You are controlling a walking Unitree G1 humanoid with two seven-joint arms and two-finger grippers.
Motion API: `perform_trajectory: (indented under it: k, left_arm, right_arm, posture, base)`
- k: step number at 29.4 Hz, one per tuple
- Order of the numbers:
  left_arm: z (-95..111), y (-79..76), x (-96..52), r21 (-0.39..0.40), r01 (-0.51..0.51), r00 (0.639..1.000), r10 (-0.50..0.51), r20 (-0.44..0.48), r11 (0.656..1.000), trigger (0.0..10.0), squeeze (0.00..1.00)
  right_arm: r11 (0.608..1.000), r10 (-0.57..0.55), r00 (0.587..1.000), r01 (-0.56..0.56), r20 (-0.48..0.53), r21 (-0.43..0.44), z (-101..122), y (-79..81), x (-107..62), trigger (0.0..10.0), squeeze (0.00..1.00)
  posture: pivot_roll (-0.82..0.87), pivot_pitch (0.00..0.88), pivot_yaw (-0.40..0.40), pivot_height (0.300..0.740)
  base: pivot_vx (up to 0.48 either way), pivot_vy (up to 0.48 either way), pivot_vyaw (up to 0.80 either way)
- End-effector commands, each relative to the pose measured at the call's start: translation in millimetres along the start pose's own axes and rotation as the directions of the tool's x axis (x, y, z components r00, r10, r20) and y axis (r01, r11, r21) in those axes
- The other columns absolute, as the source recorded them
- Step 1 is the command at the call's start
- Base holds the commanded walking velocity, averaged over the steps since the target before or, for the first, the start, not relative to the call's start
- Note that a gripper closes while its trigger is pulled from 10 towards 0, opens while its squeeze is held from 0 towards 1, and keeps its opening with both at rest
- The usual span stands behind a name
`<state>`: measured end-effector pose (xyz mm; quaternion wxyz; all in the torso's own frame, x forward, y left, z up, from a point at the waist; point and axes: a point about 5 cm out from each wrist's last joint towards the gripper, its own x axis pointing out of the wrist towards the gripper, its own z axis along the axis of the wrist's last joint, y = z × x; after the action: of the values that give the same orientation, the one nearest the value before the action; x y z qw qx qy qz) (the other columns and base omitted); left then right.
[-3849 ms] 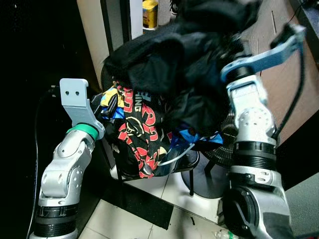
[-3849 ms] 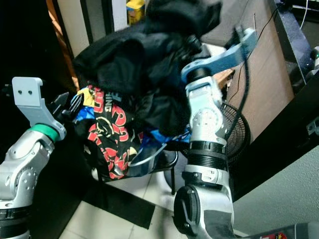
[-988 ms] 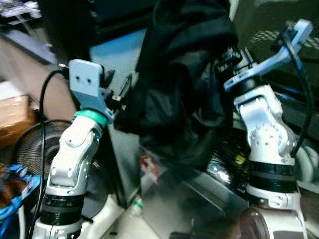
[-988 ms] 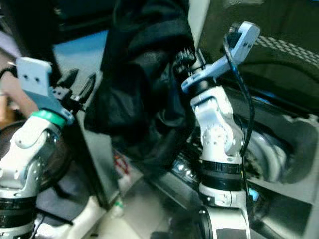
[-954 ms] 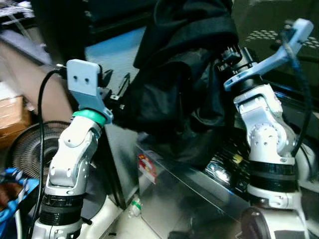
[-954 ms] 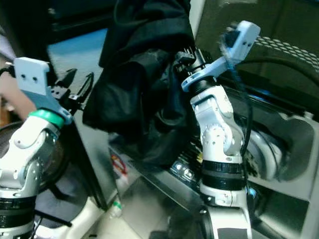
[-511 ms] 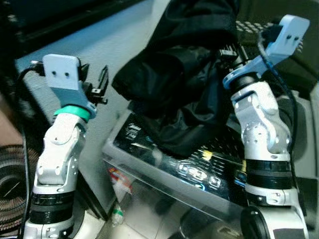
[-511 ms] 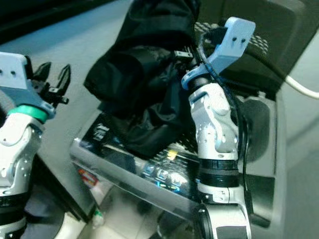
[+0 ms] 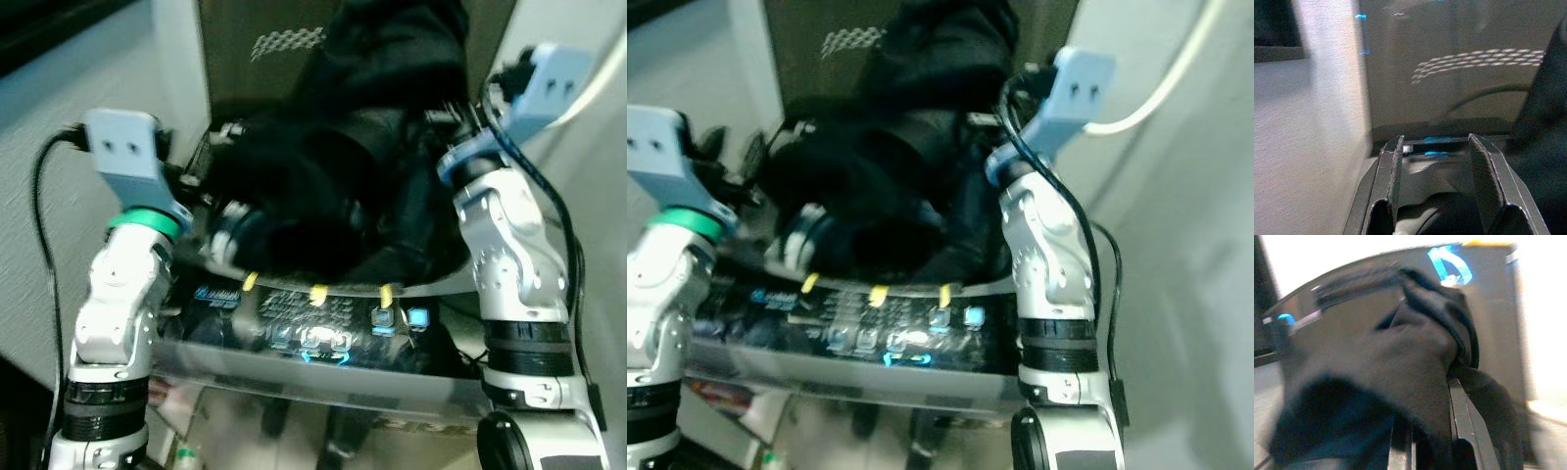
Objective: Clothes washing
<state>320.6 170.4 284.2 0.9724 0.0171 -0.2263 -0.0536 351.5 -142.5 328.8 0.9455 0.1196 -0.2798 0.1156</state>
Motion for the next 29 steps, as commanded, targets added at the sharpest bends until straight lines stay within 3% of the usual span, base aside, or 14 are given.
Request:
perform_trajectory:
  k: [1, 13, 19, 29]
  left_arm:
    - [-2.7, 2.2, -1.8, 0.002, -0.004, 1.000, 0.004, -0.017, 1.000, 10.0, 0.00]
    - [-2.2, 3.5, -0.9, -0.038, -0.012, 1.000, 0.011, -0.021, 0.999, 10.0, 0.00]
    - [-0.9, 2.9, -1.7, -0.041, -0.005, 1.000, 0.004, -0.011, 0.999, 10.0, 0.00]
    - [-0.2, 2.3, -2.9, -0.025, 0.005, 1.000, -0.005, -0.011, 1.000, 10.0, 0.00]
  right_arm:
    - [1.000, 0.009, 0.999, -0.009, 0.039, -0.015, 7.2, 3.5, 0.6, 10.0, 0.00]
    - [1.000, -0.018, 1.000, 0.018, 0.020, -0.016, 2.0, 0.8, -0.4, 10.0, 0.00]
    - [0.999, -0.021, 1.000, 0.021, -0.013, -0.035, -6.6, 1.7, -2.1, 10.0, 0.00]
    - [1.000, -0.003, 1.000, 0.003, -0.028, -0.016, -10.8, 3.1, -2.8, 10.0, 0.00]
  posture:
    - [0.14, 0.027, 0.059, 0.740]
    - [0.14, 0.027, 0.059, 0.740]
    - [0.15, 0.027, 0.056, 0.740]
    - [0.15, 0.030, 0.055, 0.740]
  base:
    - [0.000, 0.000, -0.80]
    - [0.000, 0.080, -0.80]
    - [0.000, 0.480, 0.00]
    - [0.000, 0.000, 0.00]
